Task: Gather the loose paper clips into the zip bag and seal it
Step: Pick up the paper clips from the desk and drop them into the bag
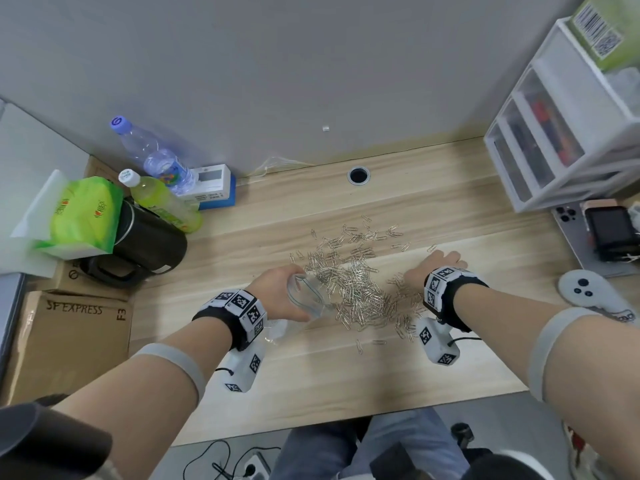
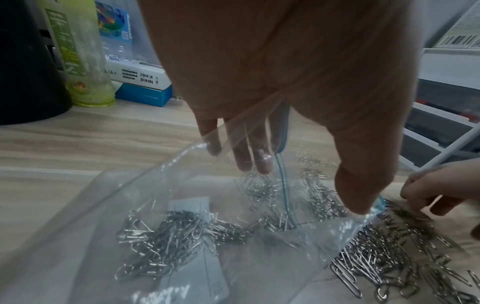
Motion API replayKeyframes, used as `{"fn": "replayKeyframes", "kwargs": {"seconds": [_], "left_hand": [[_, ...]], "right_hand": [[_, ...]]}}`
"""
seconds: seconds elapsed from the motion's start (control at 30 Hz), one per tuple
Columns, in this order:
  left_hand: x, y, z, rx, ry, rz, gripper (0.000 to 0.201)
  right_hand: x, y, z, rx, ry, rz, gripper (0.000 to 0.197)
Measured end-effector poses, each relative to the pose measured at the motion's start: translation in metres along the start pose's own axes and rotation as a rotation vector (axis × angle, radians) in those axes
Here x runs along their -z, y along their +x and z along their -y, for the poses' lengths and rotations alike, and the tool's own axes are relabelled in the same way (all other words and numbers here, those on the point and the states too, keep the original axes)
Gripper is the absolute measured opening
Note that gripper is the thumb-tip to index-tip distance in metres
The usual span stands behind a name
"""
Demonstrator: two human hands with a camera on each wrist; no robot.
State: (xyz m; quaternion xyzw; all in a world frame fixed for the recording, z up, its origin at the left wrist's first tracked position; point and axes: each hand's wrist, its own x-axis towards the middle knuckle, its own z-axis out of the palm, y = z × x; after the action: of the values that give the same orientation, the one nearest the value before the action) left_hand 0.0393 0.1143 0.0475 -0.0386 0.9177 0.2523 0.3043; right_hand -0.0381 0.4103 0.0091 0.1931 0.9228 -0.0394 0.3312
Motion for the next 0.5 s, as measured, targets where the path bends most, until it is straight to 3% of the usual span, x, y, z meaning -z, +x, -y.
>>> {"fn": "replayKeyframes", "kwargs": {"seconds": [0.23, 0.4, 0.5], "left_hand": [[-0.005, -0.005, -0.002, -0.038, -0.012, -0.025, 0.074], [-0.006, -0.009, -0.004, -0.051, -0.003, -0.035, 0.077], [-0.004, -0.010, -0.004, -0.043, 0.013, -0.028, 0.079]], "right_hand": [[-0.027, -0.014, 0.019, 0.071, 0.112, 0.081, 0.061], [-0.026, -0.020, 0.037, 0.297, 0.267, 0.197, 0.039], [-0.017, -0.016, 0.025, 0.321, 0.303, 0.119, 0.031]]}}
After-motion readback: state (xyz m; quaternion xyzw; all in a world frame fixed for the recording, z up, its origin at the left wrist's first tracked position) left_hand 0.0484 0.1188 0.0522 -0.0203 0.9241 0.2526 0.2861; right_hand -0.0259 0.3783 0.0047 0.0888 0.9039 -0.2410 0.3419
